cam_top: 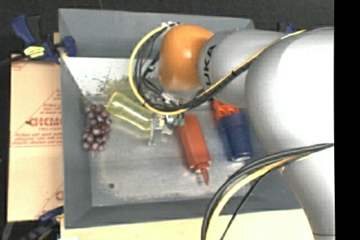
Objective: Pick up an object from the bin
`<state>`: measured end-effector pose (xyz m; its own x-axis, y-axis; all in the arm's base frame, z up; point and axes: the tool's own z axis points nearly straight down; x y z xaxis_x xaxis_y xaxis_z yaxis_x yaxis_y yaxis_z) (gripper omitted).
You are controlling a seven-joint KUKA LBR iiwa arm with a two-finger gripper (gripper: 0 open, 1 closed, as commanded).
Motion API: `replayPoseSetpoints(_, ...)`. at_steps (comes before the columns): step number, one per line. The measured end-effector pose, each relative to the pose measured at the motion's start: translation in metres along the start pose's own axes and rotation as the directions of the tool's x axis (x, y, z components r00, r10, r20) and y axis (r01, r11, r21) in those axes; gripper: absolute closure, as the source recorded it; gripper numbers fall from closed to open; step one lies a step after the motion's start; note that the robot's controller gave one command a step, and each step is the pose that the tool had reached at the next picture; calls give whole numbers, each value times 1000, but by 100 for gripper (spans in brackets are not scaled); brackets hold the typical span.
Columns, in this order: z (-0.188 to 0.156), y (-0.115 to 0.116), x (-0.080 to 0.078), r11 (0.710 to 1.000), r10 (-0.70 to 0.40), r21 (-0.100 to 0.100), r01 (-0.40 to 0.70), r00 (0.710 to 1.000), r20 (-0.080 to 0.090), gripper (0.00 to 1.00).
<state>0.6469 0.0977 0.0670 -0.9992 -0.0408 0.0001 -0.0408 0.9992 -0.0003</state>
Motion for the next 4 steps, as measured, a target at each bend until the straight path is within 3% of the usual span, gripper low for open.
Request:
replayPoseSetpoints(1,-83,5,4,999,32,-3,-32,999,11,0)
replayPoseSetpoints(2,-34,11,-1,994,111,0,-111,994,-8,0)
replayPoseSetpoints(3,-4,34,-4,991,136,-6,-136,991,15,0)
replayPoseSetpoints(4,-4,22,-5,962,272,-4,-272,962,8,100)
